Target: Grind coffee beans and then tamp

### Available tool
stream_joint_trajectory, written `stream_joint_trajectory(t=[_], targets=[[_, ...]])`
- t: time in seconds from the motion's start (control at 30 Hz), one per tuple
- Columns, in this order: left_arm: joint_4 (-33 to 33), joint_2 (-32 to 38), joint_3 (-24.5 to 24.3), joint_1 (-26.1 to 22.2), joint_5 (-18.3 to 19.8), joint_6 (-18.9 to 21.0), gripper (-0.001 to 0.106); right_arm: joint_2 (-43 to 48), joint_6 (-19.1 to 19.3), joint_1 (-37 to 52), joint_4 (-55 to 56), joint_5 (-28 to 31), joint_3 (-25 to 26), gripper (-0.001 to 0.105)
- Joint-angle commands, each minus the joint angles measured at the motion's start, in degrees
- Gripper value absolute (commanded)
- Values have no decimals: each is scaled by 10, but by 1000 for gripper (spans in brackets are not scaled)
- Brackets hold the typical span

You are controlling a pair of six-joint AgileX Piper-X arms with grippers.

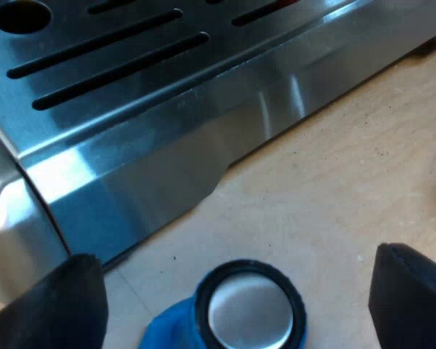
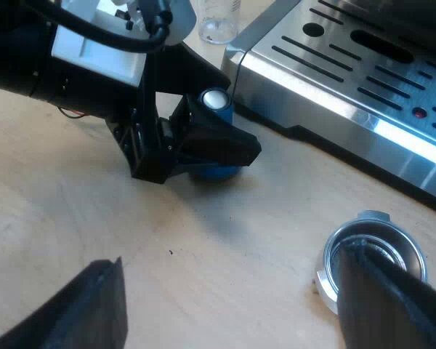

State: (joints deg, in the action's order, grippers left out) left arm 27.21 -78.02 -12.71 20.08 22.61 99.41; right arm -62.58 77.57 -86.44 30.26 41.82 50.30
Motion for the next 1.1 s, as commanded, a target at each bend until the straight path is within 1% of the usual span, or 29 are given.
stream_joint_trajectory(t=[0.03,0.1,0.17,0.2,0.23,0.3,0.37,0.43,0.47,0.53,0.6,0.7,0.8,0.93,1.0,1.1], targets=[[5,0,-4,4,4,7,85,0,6,3,0,8,1,63],[5,0,-4,4,4,7,79,0,6,3,0,8,1,63],[4,0,-4,4,4,7,65,0,6,3,0,8,1,63],[3,0,-4,4,4,7,56,0,6,3,0,8,1,63],[4,0,-4,4,4,7,53,0,6,3,0,8,1,63],[4,0,-4,4,4,7,39,0,6,3,0,8,1,63],[4,0,-4,4,4,7,32,0,6,3,0,8,1,63],[4,0,-4,4,4,7,27,0,6,3,0,8,1,63],[4,0,-4,4,15,7,22,0,6,3,0,8,1,63],[4,0,-4,4,28,7,19,0,6,3,0,8,1,63],[4,0,-4,4,53,7,14,0,6,3,0,8,1,63],[4,1,-4,4,68,9,11,0,6,3,2,8,1,63],[0,14,-4,4,77,11,10,0,6,3,9,8,1,63],[0,45,-4,4,77,11,10,4,6,3,9,2,1,63],[-3,79,-4,4,77,11,10,11,6,3,16,-1,1,63],[-13,106,-4,4,77,11,10,20,6,3,29,-1,1,63]])
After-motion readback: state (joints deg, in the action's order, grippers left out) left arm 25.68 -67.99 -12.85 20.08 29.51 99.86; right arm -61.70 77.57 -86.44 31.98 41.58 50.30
